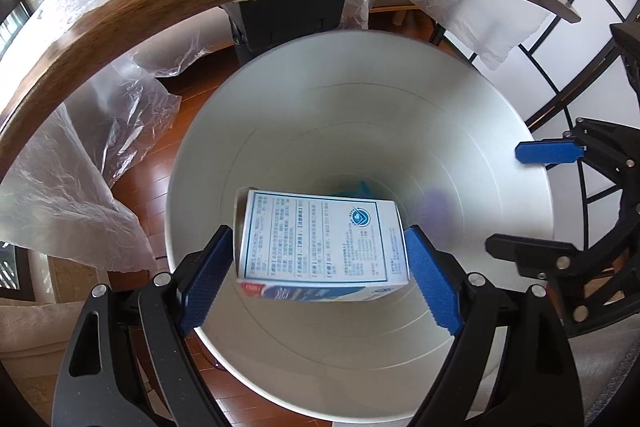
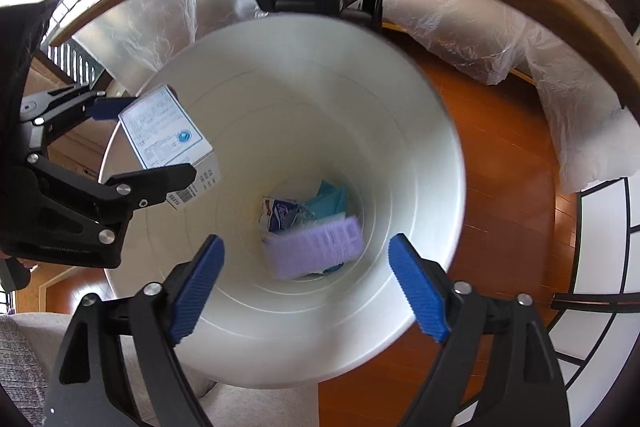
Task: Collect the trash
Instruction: 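Open the left tool over the bin while the right tool releases the curlers, then move the left tool to the yellow cup while the right tool approaches the purple curler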
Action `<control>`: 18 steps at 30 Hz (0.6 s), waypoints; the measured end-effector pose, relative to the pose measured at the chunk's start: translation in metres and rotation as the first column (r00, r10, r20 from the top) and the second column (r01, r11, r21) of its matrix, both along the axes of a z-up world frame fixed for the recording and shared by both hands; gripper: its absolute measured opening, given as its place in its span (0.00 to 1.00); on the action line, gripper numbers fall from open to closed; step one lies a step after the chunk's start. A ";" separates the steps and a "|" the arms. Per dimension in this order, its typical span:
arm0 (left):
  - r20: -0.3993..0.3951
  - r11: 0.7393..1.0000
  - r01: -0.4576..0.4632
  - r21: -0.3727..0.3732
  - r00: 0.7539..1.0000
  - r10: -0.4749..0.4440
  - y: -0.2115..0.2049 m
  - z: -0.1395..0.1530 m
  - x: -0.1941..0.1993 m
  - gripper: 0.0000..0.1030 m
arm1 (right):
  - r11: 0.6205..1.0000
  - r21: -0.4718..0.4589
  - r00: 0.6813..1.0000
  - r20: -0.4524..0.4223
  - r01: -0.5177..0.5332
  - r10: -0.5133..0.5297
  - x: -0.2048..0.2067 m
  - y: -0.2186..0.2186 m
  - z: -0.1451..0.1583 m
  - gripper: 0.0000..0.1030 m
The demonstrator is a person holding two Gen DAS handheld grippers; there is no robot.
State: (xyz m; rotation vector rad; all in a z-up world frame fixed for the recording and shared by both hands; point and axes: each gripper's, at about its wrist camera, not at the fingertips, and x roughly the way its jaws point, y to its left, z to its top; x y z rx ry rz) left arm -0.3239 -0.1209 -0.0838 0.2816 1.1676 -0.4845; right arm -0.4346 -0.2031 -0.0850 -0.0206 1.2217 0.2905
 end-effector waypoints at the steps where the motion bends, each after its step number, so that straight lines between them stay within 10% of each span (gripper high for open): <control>1: 0.002 1.000 -0.006 -0.003 1.000 0.006 0.001 0.002 0.000 0.85 | 1.000 -0.002 1.000 0.010 0.006 -0.006 -0.001 -0.002 0.004 0.83; 11: 0.134 0.994 -0.044 -0.102 0.989 0.058 0.021 0.075 -0.011 0.85 | 0.997 0.008 0.973 0.218 0.082 -0.082 -0.017 -0.027 0.086 0.86; 18: 0.402 0.970 -0.090 -0.224 0.899 0.177 0.020 0.162 -0.004 0.99 | 0.982 -0.021 0.782 0.608 0.185 -0.135 -0.018 -0.042 0.184 0.96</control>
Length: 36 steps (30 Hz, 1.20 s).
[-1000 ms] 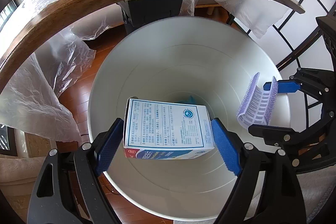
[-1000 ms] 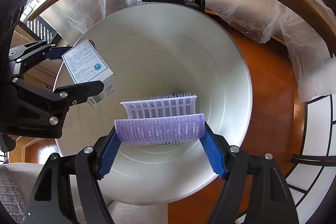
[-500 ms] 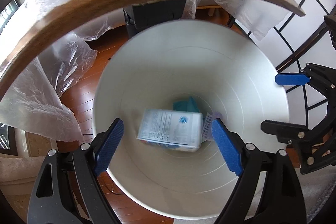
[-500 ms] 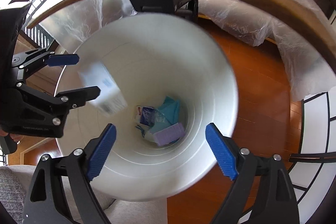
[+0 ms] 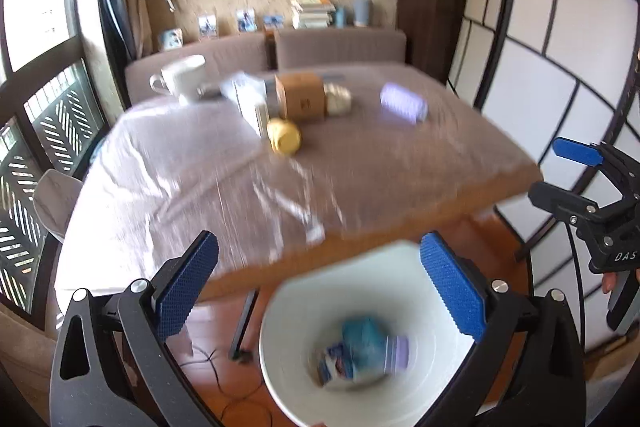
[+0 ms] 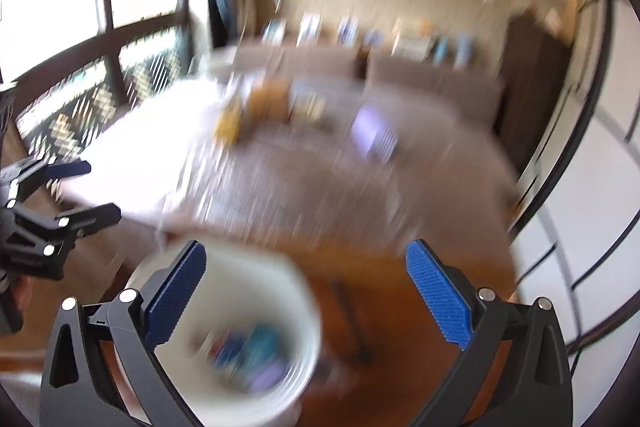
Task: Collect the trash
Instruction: 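Move the left tool to the yellow cup while the right tool approaches the purple curler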
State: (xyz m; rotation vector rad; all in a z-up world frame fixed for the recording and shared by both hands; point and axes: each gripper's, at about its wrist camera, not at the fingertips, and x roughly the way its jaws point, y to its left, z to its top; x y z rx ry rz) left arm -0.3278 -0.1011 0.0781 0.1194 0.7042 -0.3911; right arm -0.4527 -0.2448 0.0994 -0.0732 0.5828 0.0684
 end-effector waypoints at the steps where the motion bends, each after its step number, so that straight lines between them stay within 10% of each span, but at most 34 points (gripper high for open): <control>1: -0.003 1.000 -0.011 -0.014 1.000 0.011 -0.002 0.005 0.005 0.99 | 1.000 -0.007 0.999 0.033 0.017 -0.017 0.004 -0.002 0.008 0.96; 8: -0.089 0.992 -0.075 -0.103 0.994 0.066 -0.007 0.003 0.050 0.99 | 0.998 -0.011 0.997 0.014 0.070 -0.069 0.054 -0.022 0.014 0.96; 21: -0.125 0.983 -0.149 0.108 0.979 0.162 -0.037 -0.025 0.117 0.99 | 0.999 0.042 0.991 -0.131 0.012 -0.007 0.161 -0.063 -0.024 0.96; 30: -0.254 0.981 -0.194 0.002 0.949 0.188 -0.038 -0.043 0.162 0.99 | 0.993 0.111 0.976 -0.218 0.036 -0.011 0.227 -0.075 -0.053 0.96; 36: -0.226 0.981 -0.183 0.068 0.955 0.194 -0.044 -0.050 0.178 0.99 | 0.995 0.097 0.969 -0.247 0.039 -0.013 0.253 -0.068 -0.066 0.92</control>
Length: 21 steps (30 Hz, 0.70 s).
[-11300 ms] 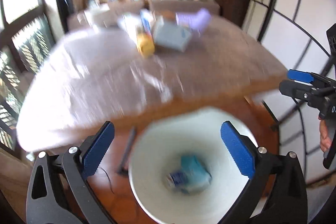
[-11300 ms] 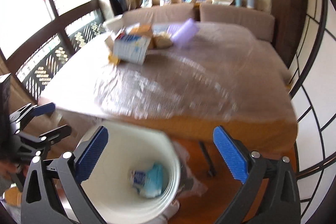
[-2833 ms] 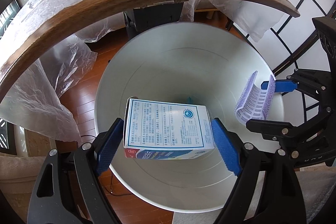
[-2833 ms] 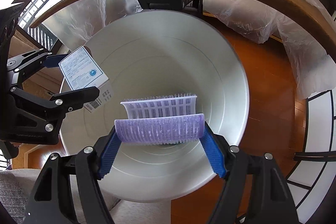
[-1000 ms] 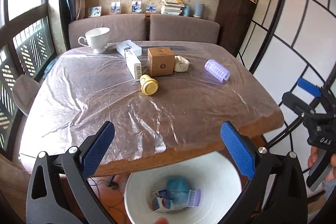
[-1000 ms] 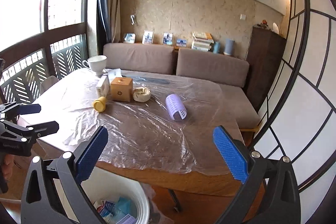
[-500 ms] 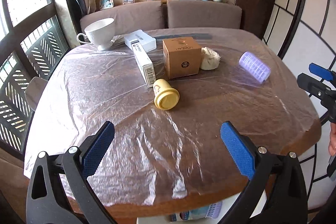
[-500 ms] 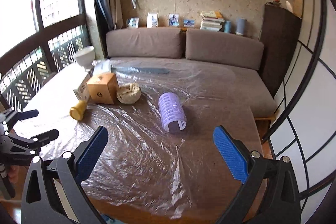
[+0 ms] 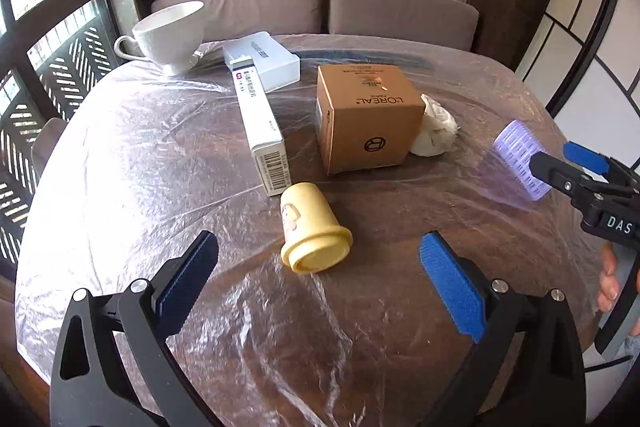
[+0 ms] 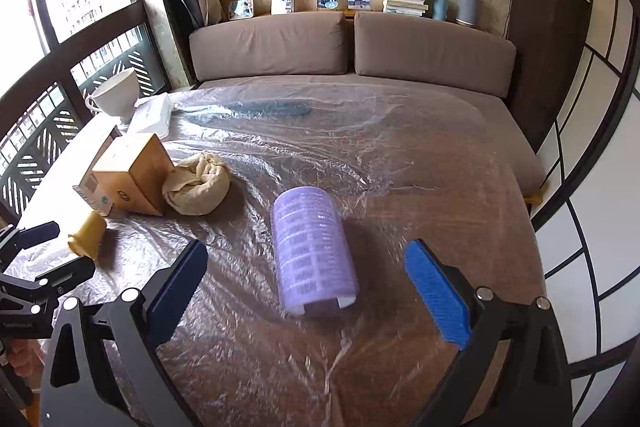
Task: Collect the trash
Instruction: 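Grasp the yellow cup with the left tool while the right tool grasps the purple curler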
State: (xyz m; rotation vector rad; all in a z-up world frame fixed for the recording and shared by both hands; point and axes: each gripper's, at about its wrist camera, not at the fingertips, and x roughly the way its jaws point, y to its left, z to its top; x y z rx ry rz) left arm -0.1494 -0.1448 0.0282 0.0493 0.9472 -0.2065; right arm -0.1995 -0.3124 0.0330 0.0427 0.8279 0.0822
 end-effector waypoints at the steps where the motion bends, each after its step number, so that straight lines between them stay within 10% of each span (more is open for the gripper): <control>1: -0.004 1.000 0.007 -0.003 1.000 -0.007 0.000 -0.001 0.002 0.99 | 1.000 0.000 1.000 -0.006 -0.003 0.003 0.004 0.001 -0.002 0.89; 12: -0.022 0.999 0.048 -0.012 0.999 -0.048 -0.004 -0.011 0.017 0.81 | 0.999 -0.030 0.999 -0.038 -0.016 0.015 0.018 0.012 -0.014 0.77; 21: -0.020 0.998 0.065 -0.011 0.998 -0.065 -0.006 -0.013 0.016 0.43 | 1.000 -0.024 0.998 -0.067 -0.003 0.001 0.018 0.005 -0.022 0.53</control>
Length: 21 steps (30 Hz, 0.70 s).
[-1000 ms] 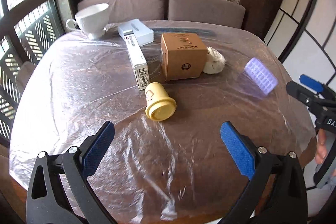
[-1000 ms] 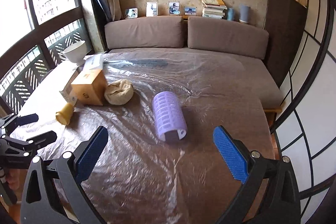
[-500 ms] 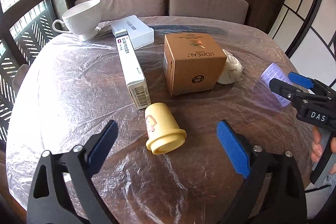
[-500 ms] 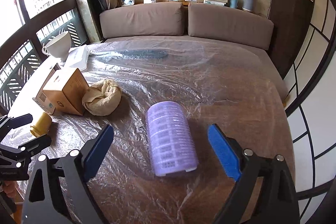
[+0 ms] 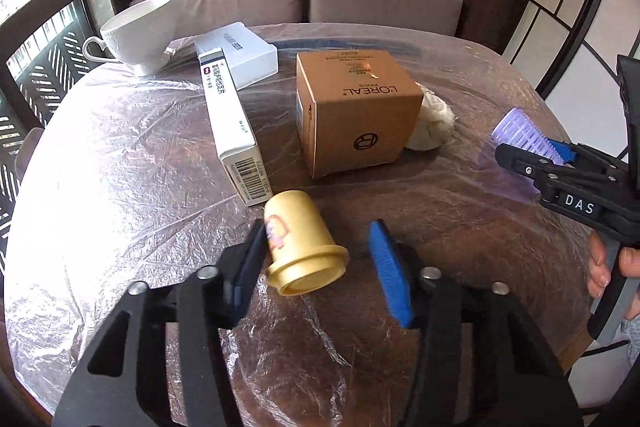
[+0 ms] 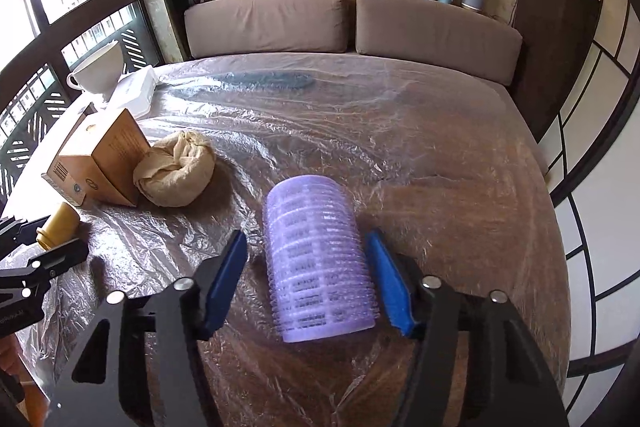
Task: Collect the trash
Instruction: 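Grasp the yellow cup with the left tool while the right tool grasps the purple curler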
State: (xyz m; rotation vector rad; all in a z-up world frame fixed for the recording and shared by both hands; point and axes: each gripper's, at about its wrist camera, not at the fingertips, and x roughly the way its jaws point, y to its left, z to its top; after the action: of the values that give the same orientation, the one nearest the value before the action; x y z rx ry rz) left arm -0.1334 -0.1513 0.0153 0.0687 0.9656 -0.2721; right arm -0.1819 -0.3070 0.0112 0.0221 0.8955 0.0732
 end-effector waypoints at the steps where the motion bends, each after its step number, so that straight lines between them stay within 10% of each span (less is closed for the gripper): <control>1: 0.000 1.000 0.002 0.000 1.000 -0.002 0.000 0.000 0.000 0.39 | 1.000 0.004 1.000 0.001 0.000 0.000 0.000 0.000 0.000 0.48; 21: -0.009 0.998 -0.033 -0.058 0.999 0.033 0.012 0.007 -0.017 0.37 | 0.986 0.164 1.000 -0.008 -0.025 0.027 -0.044 0.005 0.016 0.41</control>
State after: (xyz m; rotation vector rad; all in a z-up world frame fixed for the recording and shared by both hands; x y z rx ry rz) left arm -0.1500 -0.1393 0.0224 -0.0013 0.9651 -0.2701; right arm -0.2256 -0.3020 0.0270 0.1640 0.8985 0.1708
